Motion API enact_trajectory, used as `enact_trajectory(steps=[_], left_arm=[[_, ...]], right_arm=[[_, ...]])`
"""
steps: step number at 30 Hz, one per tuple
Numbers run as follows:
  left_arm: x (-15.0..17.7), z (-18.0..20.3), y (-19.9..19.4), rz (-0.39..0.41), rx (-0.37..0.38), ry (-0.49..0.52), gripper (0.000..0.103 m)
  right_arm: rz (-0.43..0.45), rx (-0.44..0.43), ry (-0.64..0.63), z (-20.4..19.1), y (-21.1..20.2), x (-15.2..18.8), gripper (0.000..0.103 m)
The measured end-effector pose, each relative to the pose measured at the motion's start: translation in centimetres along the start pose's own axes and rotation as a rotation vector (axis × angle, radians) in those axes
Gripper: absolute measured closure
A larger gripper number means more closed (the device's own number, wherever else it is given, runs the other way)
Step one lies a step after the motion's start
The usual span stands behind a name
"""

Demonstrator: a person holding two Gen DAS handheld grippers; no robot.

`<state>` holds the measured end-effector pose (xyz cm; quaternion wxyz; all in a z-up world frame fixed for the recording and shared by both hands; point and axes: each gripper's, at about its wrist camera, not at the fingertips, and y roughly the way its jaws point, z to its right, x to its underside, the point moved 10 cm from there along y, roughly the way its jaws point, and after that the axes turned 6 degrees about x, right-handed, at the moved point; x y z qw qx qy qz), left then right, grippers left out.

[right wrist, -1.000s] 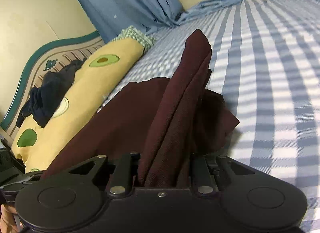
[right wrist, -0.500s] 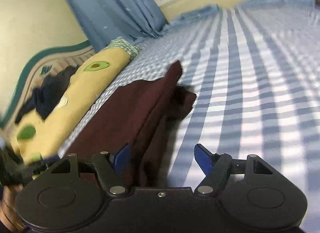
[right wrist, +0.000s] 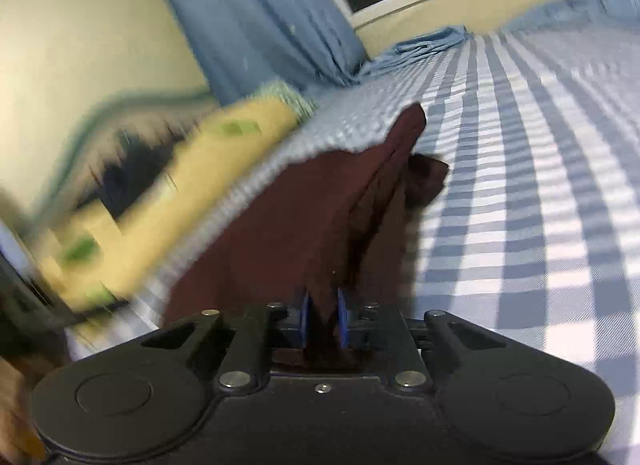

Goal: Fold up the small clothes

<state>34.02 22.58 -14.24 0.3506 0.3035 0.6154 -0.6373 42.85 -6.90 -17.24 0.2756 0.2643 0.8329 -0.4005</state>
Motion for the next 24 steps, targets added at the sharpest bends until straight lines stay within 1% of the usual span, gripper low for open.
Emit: enact_trajectory(steps=[2,4,5,6,7,8,9,10,12,14,16,17,19,20,22,24], left_arm=[[1.1,-0.2,1.4,-0.055,-0.051,0.042,0.019],[2.5,-0.6,2.6,-0.115,-0.085,0.060,0.024],[3.2,-0.8,3.1,-0.144,-0.093,0.066,0.025],[3.7,-1.0,3.3,-0.151,-0.092,0.062,0.025],[3.8,-1.1,3.0,-0.132,-0.088,0.043,0.025],[3.6,-1.2,2.4,-0.110,-0.079,0.022,0.026],[3.2,-1.2,1.7,-0.083,-0.061,0.004,0.026],[2.8,-1.3,1.0,-0.065,-0.050,-0.007,0.024],[1.9,-1.4,-0.4,-0.025,-0.044,-0.014,0.020],[1.1,-1.3,-1.5,0.009,-0.042,-0.019,0.016],[0.2,-1.0,-1.9,0.028,-0.020,-0.032,0.015],[-0.2,-0.7,-2.1,0.037,-0.010,-0.041,0.015],[-0.7,0.0,-2.3,0.049,0.015,-0.056,0.015],[-0.8,0.3,-2.5,0.052,0.021,-0.060,0.015],[-0.7,0.6,-2.6,0.055,0.022,-0.061,0.015],[-0.8,0.9,-2.7,0.063,0.022,-0.063,0.015]], right_arm=[[0.021,-0.042,0.076,0.8,-0.8,-0.6,0.091],[-0.004,-0.038,0.139,2.5,-0.6,0.0,0.091],[-0.031,-0.023,0.156,3.5,-0.2,0.9,0.091],[-0.055,-0.007,0.162,4.3,0.1,1.6,0.091],[-0.082,-0.004,0.176,4.8,0.5,2.5,0.091],[-0.086,-0.016,0.198,5.0,0.6,2.8,0.089],[-0.080,-0.026,0.224,5.2,0.2,2.6,0.076],[-0.070,-0.032,0.237,5.1,-0.3,2.2,0.057],[-0.013,-0.030,0.242,5.5,-1.7,0.2,0.040],[0.010,-0.004,0.168,5.4,-1.9,-2.4,0.039],[0.021,0.036,0.097,5.2,-0.8,-5.4,0.039],[0.019,0.029,0.087,5.1,0.4,-7.0,0.039],[0.025,0.048,0.090,5.1,2.9,-9.7,0.039],[0.017,0.051,0.071,5.0,4.6,-11.1,0.039],[0.004,0.093,0.034,5.2,7.8,-13.0,0.040],[-0.021,0.133,0.022,5.9,10.7,-13.9,0.043]])
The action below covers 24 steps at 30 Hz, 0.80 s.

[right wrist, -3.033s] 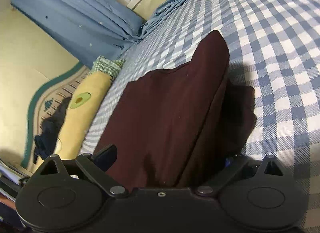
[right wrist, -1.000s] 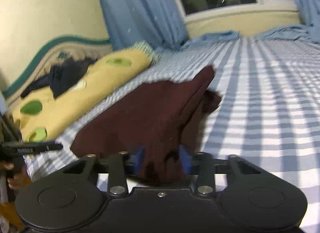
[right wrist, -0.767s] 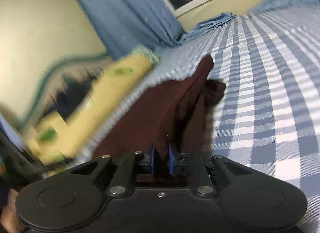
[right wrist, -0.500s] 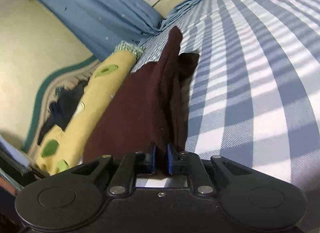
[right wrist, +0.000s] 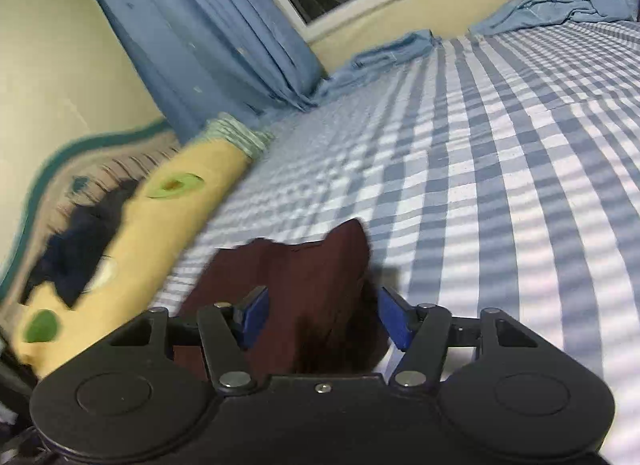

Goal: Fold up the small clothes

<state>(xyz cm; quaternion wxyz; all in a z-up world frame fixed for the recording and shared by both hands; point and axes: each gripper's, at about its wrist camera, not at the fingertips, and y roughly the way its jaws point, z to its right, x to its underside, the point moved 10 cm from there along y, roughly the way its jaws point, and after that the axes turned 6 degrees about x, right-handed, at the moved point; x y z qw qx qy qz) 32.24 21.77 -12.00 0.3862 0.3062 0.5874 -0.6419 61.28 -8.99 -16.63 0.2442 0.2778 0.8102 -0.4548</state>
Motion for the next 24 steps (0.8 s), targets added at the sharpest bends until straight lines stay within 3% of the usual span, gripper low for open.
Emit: enact_trajectory(steps=[2,3,4,6,8,9,11,12,15,18,20,22,24], left_arm=[[-0.1,0.3,-0.1,0.008,0.002,0.011,0.015],[-0.2,0.4,-0.1,0.008,0.005,0.015,0.015],[-0.2,0.6,-0.1,0.009,0.008,0.016,0.015],[-0.3,0.7,0.0,0.009,0.021,0.009,0.015],[-0.6,1.0,0.2,0.010,0.039,-0.014,0.015],[-0.7,1.2,0.2,0.015,0.045,-0.018,0.015],[-1.0,1.8,0.1,0.019,0.048,0.001,0.015],[-1.1,2.0,0.0,0.022,0.045,0.015,0.015],[-1.3,2.3,-0.4,0.028,0.048,0.020,0.015],[-1.5,2.7,-0.4,0.030,0.058,0.010,0.015],[-1.6,3.2,-0.4,0.033,0.063,0.015,0.015],[-1.7,3.6,-0.5,0.037,0.060,0.024,0.015],[-1.8,3.8,-0.7,0.039,0.047,0.044,0.015]], right_arm=[[-0.030,-0.010,0.040,0.2,2.5,-0.3,0.050],[-0.051,-0.029,0.082,0.5,3.5,-0.3,0.073],[-0.060,-0.038,0.120,0.9,4.2,-0.5,0.088],[-0.011,-0.118,0.186,1.1,4.1,-1.3,0.094],[0.032,-0.182,0.279,2.3,4.4,-1.9,0.094],[0.020,-0.174,0.338,3.8,5.2,-1.5,0.094],[-0.084,-0.109,0.404,6.5,7.4,0.8,0.089],[-0.113,-0.094,0.410,7.3,7.8,1.7,0.085],[-0.036,-0.118,0.474,8.6,6.0,1.0,0.061],[0.068,-0.100,0.407,8.9,3.0,-1.2,0.061],[0.107,-0.162,0.344,7.4,1.8,-2.9,0.061],[0.096,-0.233,0.279,4.8,1.6,-3.6,0.061],[0.043,-0.241,0.241,3.6,3.2,-3.4,0.061]])
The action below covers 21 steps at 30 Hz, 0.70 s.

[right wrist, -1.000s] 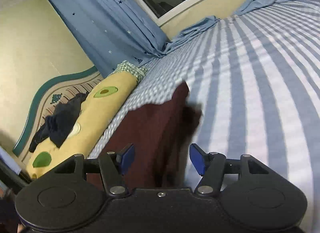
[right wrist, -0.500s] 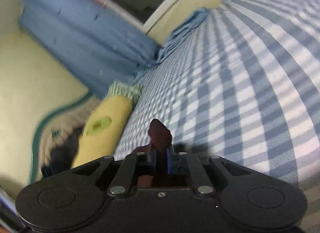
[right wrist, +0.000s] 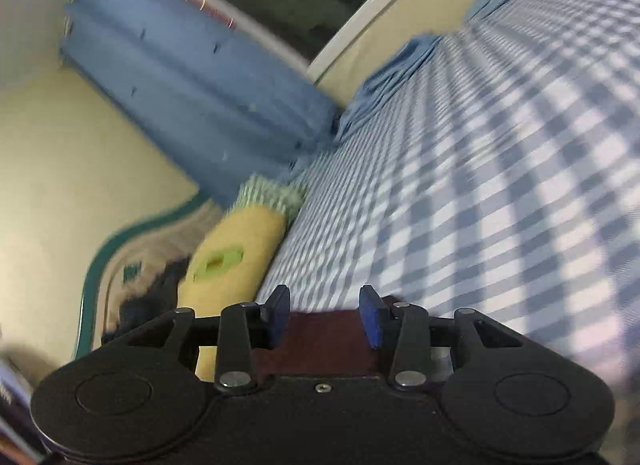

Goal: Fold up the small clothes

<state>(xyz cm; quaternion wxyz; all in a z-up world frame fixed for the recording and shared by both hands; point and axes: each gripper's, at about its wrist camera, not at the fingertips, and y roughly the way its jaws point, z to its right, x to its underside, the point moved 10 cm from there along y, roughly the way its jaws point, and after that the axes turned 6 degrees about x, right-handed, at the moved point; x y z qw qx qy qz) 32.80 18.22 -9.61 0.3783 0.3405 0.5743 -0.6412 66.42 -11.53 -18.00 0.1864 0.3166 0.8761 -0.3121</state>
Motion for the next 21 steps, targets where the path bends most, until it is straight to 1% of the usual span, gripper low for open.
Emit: enact_trajectory(steps=[1,2,3,4,5,6,7,8,9,10,11,12,13,15,16,18,21], left_arm=[[0.0,0.0,-0.2,-0.001,-0.005,0.010,0.015],[0.2,0.1,-0.5,-0.003,-0.010,0.020,0.014],[0.4,-0.1,-0.7,-0.007,-0.020,0.027,0.014],[0.8,-0.3,-0.9,-0.015,-0.036,0.037,0.013],[1.3,-0.6,-1.0,-0.026,-0.052,0.053,0.013],[1.9,-0.8,-0.9,-0.039,-0.067,0.072,0.013],[2.7,-1.0,-0.8,-0.056,-0.084,0.092,0.013],[3.5,-1.0,-0.6,-0.070,-0.090,0.106,0.013],[4.2,-0.9,-0.3,-0.083,-0.086,0.114,0.013],[4.9,-0.7,0.1,-0.092,-0.077,0.113,0.013],[5.5,-0.5,0.5,-0.097,-0.066,0.108,0.013],[6.0,-0.2,1.1,-0.101,-0.059,0.104,0.013],[6.4,0.0,1.7,-0.100,-0.059,0.110,0.013],[6.6,0.5,2.7,-0.087,-0.071,0.131,0.013],[6.6,0.8,3.2,-0.074,-0.068,0.137,0.013],[6.7,1.3,4.1,-0.056,-0.064,0.145,0.013],[6.4,1.7,5.5,-0.034,-0.063,0.134,0.013]], right_arm=[[-0.045,0.019,0.009,0.5,1.4,0.6,0.061],[-0.078,0.046,0.011,1.1,2.7,0.9,0.065],[-0.116,0.113,0.001,2.4,4.1,1.7,0.078],[-0.140,0.171,-0.007,3.8,4.6,2.6,0.096],[-0.127,0.189,-0.012,4.4,4.7,2.9,0.099],[-0.112,0.181,-0.004,4.5,4.2,2.9,0.097],[-0.099,0.171,0.003,4.4,3.5,2.9,0.087],[-0.086,0.152,-0.020,3.5,2.4,3.1,0.080],[-0.074,0.125,-0.060,2.2,1.0,3.5,0.076],[-0.069,0.094,-0.091,0.7,-0.3,4.1,0.076],[-0.071,0.055,-0.122,-0.9,-2.2,5.1,0.076],[-0.074,0.016,-0.141,-2.4,-3.8,6.2,0.073],[-0.078,-0.023,-0.154,-3.9,-5.6,7.5,0.066],[-0.091,-0.081,-0.167,-6.7,-7.8,9.7,0.058],[-0.095,-0.106,-0.173,-7.7,-9.0,11.2,0.057],[-0.100,-0.111,-0.187,-9.0,-10.1,13.0,0.056],[-0.103,-0.091,-0.170,-8.7,-10.4,15.7,0.056]])
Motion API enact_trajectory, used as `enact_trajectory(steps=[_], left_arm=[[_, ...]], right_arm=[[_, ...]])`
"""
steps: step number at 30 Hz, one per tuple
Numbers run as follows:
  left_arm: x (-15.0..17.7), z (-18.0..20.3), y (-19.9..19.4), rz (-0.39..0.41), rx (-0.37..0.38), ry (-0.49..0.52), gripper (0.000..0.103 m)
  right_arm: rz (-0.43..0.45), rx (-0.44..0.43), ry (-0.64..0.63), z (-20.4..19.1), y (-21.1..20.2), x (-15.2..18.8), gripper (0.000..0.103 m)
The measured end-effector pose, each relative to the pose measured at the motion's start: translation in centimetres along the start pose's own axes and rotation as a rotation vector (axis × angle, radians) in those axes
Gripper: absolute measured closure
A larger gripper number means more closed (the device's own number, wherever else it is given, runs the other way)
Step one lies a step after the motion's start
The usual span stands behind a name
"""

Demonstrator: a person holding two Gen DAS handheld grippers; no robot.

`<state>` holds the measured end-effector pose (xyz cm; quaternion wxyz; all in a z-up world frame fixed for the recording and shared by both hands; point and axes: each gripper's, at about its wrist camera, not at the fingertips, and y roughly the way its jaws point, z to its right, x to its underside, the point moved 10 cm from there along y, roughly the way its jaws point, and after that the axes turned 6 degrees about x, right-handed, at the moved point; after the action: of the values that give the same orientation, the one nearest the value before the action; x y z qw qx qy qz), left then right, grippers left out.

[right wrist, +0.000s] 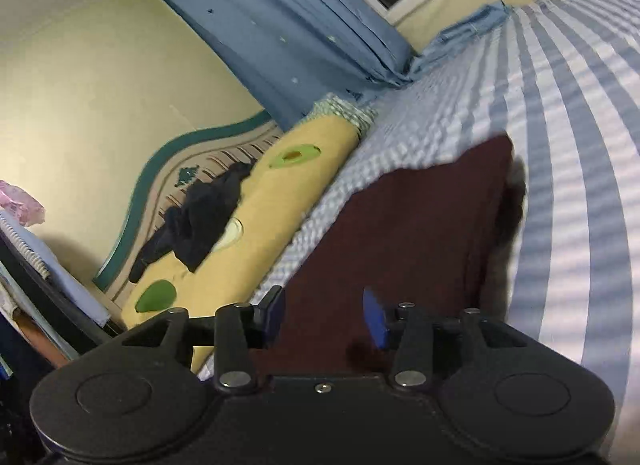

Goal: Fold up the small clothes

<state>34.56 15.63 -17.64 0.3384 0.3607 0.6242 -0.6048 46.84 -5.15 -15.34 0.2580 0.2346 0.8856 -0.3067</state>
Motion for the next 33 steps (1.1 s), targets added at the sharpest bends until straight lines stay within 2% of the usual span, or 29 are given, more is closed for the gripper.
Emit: enact_trajectory(steps=[3,8,11,13,14,16,19,25,26,27,28,29,31,33], left_arm=[[-0.6,0.2,1.7,0.013,-0.038,0.006,0.013],[-0.9,-1.0,2.8,-0.013,-0.170,-0.007,0.013],[-0.2,-3.7,1.2,-0.005,-0.300,-0.081,0.008],[0.7,-4.8,0.2,-0.013,-0.325,-0.164,0.008],[1.2,-5.0,-0.1,-0.019,-0.337,-0.191,0.008],[1.7,-5.0,-0.8,-0.023,-0.373,-0.205,0.008],[2.4,-5.2,-1.2,-0.038,-0.384,-0.243,0.008],[3.2,-5.2,-2.6,-0.088,-0.351,-0.257,0.008],[3.5,-5.2,-3.2,-0.103,-0.356,-0.253,0.011],[3.8,-5.3,-4.2,-0.111,-0.360,-0.246,0.012],[3.9,-5.2,-4.9,-0.103,-0.349,-0.241,0.012],[3.6,-5.2,-5.8,-0.080,-0.335,-0.234,0.012],[2.4,-5.2,-6.8,-0.032,-0.340,-0.213,0.011],[0.3,-4.7,-6.8,0.028,-0.302,-0.193,0.011]], right_arm=[[-0.004,0.011,0.044,0.7,-0.2,1.6,0.056],[0.018,0.038,0.041,1.7,0.2,2.1,0.057],[-0.004,0.071,0.028,2.5,0.7,2.6,0.065],[-0.013,0.087,0.025,2.9,0.9,2.9,0.074],[-0.017,0.091,0.032,3.1,1.0,3.0,0.075],[-0.022,0.093,0.044,3.5,1.1,3.3,0.081],[-0.025,0.107,0.035,3.5,1.1,3.5,0.082],[-0.053,0.123,0.031,3.4,0.8,3.7,0.081],[-0.059,0.130,0.033,3.3,0.6,3.7,0.080],[-0.060,0.140,0.025,2.9,0.1,3.7,0.071],[-0.054,0.146,0.003,2.3,-0.6,3.6,0.060],[-0.049,0.148,-0.026,1.6,-1.1,3.6,0.056],[-0.037,0.149,-0.116,-0.2,-2.1,3.9,0.055],[-0.020,0.141,-0.145,-1.3,-2.6,3.9,0.055]])
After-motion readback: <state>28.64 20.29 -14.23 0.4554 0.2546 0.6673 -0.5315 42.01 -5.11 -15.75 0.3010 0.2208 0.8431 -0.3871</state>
